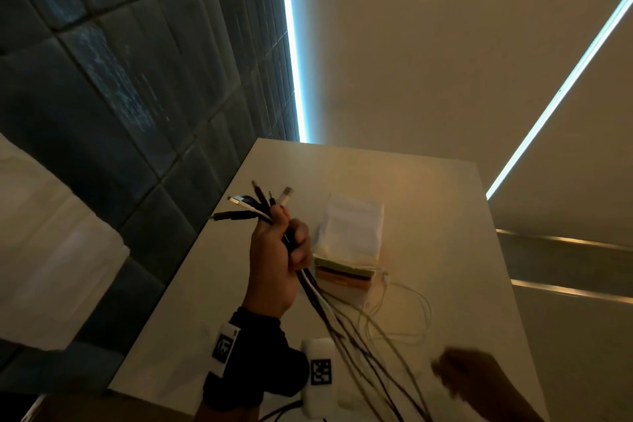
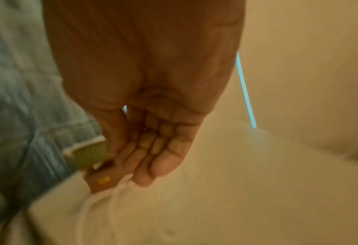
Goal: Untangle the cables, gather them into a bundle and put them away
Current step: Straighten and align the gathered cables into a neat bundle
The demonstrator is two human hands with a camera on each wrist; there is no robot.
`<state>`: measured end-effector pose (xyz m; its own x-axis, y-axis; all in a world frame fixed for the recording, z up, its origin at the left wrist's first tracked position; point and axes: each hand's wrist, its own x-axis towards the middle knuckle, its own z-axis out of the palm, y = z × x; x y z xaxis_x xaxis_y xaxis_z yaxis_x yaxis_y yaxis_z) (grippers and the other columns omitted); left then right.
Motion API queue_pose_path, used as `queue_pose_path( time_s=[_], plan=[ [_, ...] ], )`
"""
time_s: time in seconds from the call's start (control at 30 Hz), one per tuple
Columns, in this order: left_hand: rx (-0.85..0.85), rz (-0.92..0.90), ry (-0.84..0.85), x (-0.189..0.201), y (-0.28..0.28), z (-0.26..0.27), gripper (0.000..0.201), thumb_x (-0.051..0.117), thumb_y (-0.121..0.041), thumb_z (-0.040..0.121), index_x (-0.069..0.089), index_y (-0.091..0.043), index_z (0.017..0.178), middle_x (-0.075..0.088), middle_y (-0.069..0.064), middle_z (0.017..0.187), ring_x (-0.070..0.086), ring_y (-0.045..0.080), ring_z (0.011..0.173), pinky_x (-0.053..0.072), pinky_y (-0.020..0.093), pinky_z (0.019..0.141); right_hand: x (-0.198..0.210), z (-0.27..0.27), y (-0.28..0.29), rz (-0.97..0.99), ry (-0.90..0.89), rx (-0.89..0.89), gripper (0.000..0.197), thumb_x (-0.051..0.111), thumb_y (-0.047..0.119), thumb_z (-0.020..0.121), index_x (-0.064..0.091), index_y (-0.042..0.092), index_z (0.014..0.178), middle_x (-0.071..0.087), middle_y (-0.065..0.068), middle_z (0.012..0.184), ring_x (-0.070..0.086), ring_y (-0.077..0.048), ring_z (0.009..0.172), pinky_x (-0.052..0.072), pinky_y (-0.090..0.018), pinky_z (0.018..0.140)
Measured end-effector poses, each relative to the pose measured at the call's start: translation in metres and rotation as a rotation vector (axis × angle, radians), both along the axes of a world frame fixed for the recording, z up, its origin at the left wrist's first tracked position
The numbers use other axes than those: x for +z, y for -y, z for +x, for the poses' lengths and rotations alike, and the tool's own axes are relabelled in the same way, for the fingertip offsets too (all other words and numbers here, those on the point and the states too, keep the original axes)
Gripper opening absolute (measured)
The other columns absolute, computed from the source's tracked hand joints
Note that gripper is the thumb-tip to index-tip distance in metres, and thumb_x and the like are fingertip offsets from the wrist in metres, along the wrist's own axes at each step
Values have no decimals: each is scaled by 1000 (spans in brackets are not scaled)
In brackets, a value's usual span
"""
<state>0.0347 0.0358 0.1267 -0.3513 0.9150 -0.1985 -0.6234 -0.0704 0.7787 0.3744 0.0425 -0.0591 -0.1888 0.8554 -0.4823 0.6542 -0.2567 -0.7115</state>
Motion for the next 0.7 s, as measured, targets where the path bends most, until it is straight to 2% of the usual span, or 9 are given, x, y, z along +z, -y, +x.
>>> queue_pose_path(
  time_s=[0.03,0.1,0.17,0.27,0.37,0.47,0.57,0.63,0.7],
  plan=[
    [-34,-1,7,0,-1,1,29,34,-32,103,40,-18,78,38,-2,56,25,7,38,24,19,34,16,-27,2,-16,-25,-22,23,65,18,91,71,13,69,68,-5,58,62,-11,47,50,-22,49],
    [-65,-14,0,-4,-1,1,32,34,-31,104,39,-19,74,26,-5,54,18,6,39,19,19,34,25,-76,-16,-55,-111,-81,23,63,21,92,71,5,77,71,-9,67,64,-21,50,54,-29,50],
    [-90,-38,-3,-2,-1,2,34,34,-30,104,39,-19,72,24,-5,54,18,6,40,18,20,35,14,-106,-35,-156,-154,-163,32,64,30,92,69,-1,86,72,-14,78,65,-25,53,57,-35,53],
    [-119,-57,-20,0,2,3,34,34,-28,104,42,-16,73,26,-4,55,22,7,42,18,22,40,-5,-124,-43,-310,-201,-253,42,65,40,89,67,-2,91,71,-17,86,58,-23,49,49,-27,48],
    [-111,-86,-11,-1,3,6,34,34,-27,104,42,-14,74,31,-4,55,26,8,44,22,23,43,-14,-129,-44,-318,-291,-323,27,66,24,90,68,-3,88,67,-21,88,50,-23,55,43,-28,52],
    [-97,-133,-21,-5,2,7,34,34,-27,104,42,-14,74,31,-4,56,26,8,46,22,23,44,-10,-124,-43,-250,-409,-434,18,63,12,91,66,-6,91,71,-22,89,62,-30,71,49,-36,66],
    [-121,-179,-82,-9,0,11,31,35,-26,104,42,-15,77,29,-5,56,24,8,48,20,25,48,12,-118,-39,-58,-572,-469,16,57,6,92,61,-9,91,72,-24,87,68,-39,85,54,-45,80],
    [-149,-201,-141,-11,-2,17,27,36,-26,104,43,-15,80,29,-6,56,24,8,48,20,25,49,40,-119,-32,80,-678,-389,19,54,7,95,58,-10,88,69,-27,81,67,-43,82,57,-48,80],
    [-186,-214,-193,-12,-4,26,23,38,-26,104,46,-12,87,29,-7,56,25,7,48,21,25,49,75,-124,-23,175,-765,-239,22,51,8,97,54,-11,86,61,-30,75,63,-42,71,58,-47,73]
  ],
)
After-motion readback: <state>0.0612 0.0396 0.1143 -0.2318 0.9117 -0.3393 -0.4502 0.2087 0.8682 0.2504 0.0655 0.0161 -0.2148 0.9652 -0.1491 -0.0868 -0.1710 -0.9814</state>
